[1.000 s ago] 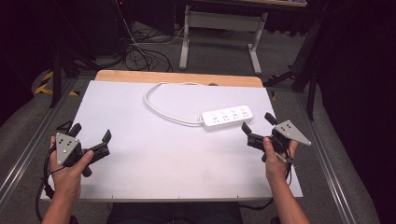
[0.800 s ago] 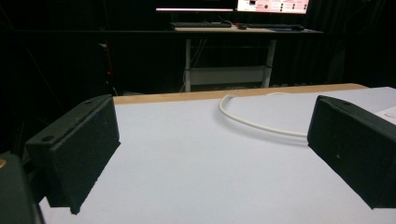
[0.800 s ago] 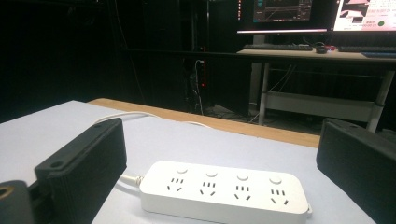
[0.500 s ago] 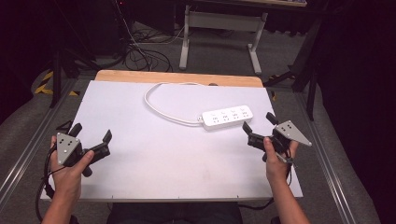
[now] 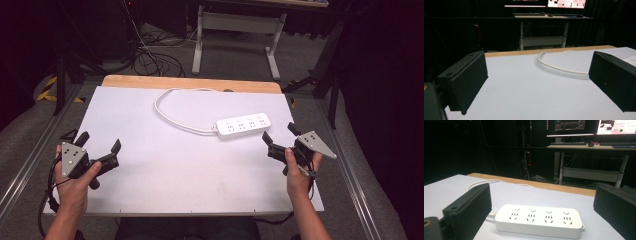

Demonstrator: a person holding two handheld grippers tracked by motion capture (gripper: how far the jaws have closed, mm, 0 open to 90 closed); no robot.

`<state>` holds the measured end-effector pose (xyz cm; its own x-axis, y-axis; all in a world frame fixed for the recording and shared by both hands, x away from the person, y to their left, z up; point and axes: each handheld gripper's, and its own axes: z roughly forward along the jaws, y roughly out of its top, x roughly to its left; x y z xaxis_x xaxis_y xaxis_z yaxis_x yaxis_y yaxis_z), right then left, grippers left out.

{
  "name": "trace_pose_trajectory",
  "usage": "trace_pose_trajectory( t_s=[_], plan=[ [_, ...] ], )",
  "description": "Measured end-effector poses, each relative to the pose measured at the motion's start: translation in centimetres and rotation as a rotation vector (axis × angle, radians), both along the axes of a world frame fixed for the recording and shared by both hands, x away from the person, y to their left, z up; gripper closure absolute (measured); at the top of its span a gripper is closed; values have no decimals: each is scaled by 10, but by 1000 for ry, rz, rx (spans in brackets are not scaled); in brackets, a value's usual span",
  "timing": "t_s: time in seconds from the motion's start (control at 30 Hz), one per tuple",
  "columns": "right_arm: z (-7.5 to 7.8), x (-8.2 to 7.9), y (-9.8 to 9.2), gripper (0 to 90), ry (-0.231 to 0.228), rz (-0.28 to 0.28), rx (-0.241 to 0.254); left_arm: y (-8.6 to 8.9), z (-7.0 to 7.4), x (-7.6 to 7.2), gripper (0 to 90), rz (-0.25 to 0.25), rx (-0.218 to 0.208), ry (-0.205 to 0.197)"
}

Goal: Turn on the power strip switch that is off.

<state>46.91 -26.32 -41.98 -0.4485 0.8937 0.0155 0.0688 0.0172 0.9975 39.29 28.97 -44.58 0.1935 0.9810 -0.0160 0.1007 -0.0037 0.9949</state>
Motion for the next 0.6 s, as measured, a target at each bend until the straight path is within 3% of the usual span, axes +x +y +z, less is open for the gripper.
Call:
trace_pose_trajectory(
  t_s=[0.6],
  plan=[
    [-3, 4, 4, 20, 12, 12, -12, 2, -1, -3, 28, 10, -3, 5]
  ],
)
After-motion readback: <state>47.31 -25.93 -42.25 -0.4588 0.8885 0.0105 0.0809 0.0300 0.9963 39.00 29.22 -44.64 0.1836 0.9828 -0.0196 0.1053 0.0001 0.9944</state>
